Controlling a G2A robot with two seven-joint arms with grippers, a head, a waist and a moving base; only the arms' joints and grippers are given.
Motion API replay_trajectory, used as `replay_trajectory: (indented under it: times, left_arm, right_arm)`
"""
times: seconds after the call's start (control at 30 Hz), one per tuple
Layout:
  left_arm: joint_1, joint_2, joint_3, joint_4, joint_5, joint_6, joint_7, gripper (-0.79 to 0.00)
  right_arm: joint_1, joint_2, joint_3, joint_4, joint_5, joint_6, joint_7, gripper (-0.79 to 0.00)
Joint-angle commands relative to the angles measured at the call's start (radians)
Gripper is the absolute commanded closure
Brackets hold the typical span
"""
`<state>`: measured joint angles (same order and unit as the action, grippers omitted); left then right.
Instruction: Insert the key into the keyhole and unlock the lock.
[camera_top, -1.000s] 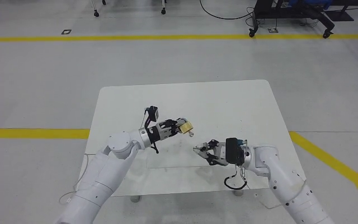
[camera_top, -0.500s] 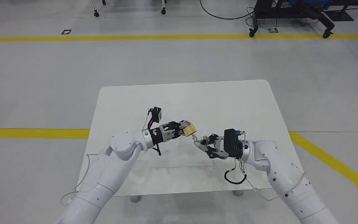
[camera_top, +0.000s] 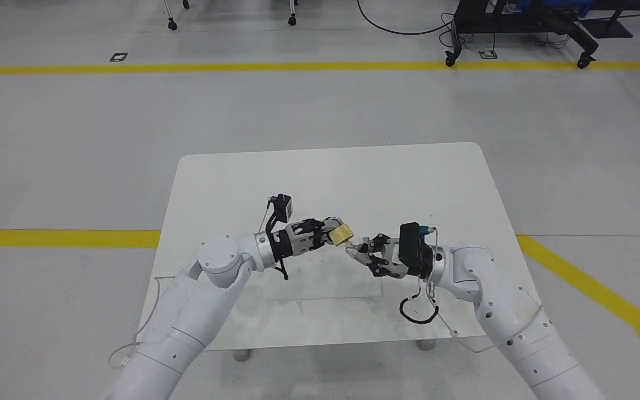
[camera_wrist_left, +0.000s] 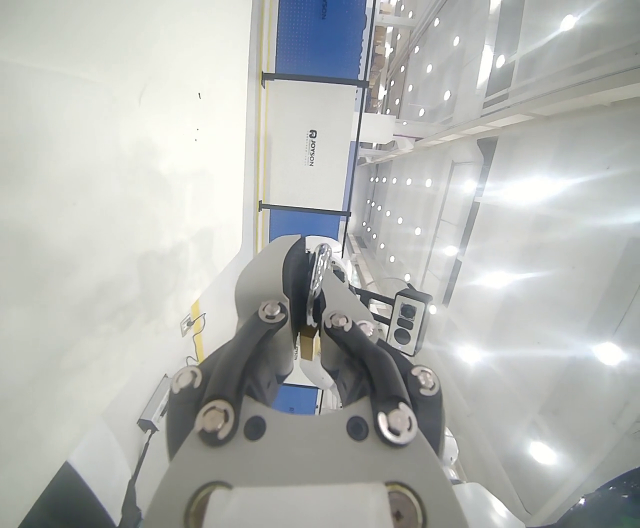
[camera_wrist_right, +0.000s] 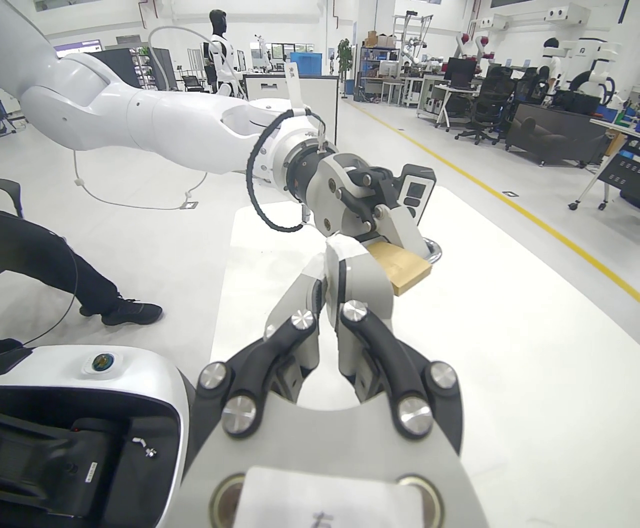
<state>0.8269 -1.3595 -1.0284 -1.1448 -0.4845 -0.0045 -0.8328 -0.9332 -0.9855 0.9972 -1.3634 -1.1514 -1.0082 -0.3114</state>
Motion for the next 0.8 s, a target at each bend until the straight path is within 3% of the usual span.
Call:
replay_trajectory:
  times: [0.0,0.03,0.07,0.1,0.13,0.43,0.53,0.63,0.7,0.77]
  left_arm:
    - [0.001,-0.001,-0.013,0.004,-0.035,0.017,0.024,0.000]
    - [0.000,-0.002,-0.022,0.010,-0.046,0.025,0.045,0.000]
    - [0.000,-0.002,-0.022,0.010,-0.046,0.025,0.045,0.000]
    - [0.000,-0.002,-0.022,0.010,-0.046,0.025,0.045,0.000]
    - [0.000,-0.002,-0.022,0.010,-0.046,0.025,0.045,0.000]
    - [0.000,-0.002,-0.022,0.010,-0.046,0.025,0.045,0.000]
    - [0.027,-0.005,-0.001,-0.023,0.007,0.009,0.130,0.000]
    - [0.071,-0.013,-0.008,-0.052,-0.003,-0.080,0.273,0.000]
    - [0.093,-0.019,-0.004,-0.068,-0.025,-0.121,0.312,0.000]
    - [0.099,-0.024,0.012,-0.074,0.017,-0.151,0.360,0.000]
  right_arm:
    - [-0.008,0.002,0.006,-0.010,-0.005,-0.004,-0.007,0.000]
    - [-0.015,0.004,0.012,-0.019,-0.013,-0.004,-0.009,-0.062]
    - [-0.024,0.007,0.022,-0.033,-0.022,-0.004,-0.013,-0.062]
    - [-0.036,0.010,0.032,-0.047,-0.033,-0.003,-0.015,-0.360]
    - [-0.051,0.013,0.044,-0.061,-0.040,-0.004,-0.019,-0.785]
    - [-0.092,0.025,0.087,-0.088,-0.037,-0.004,-0.025,-0.785]
    - [-0.092,0.025,0.087,-0.088,-0.037,-0.004,-0.025,-0.785]
    - [-0.142,0.020,0.111,-0.157,-0.107,0.271,-0.005,-0.785]
    - [-0.190,0.018,0.108,-0.226,-0.179,0.412,0.002,-0.683]
    - [-0.222,0.017,0.106,-0.264,-0.229,0.469,0.000,-0.613]
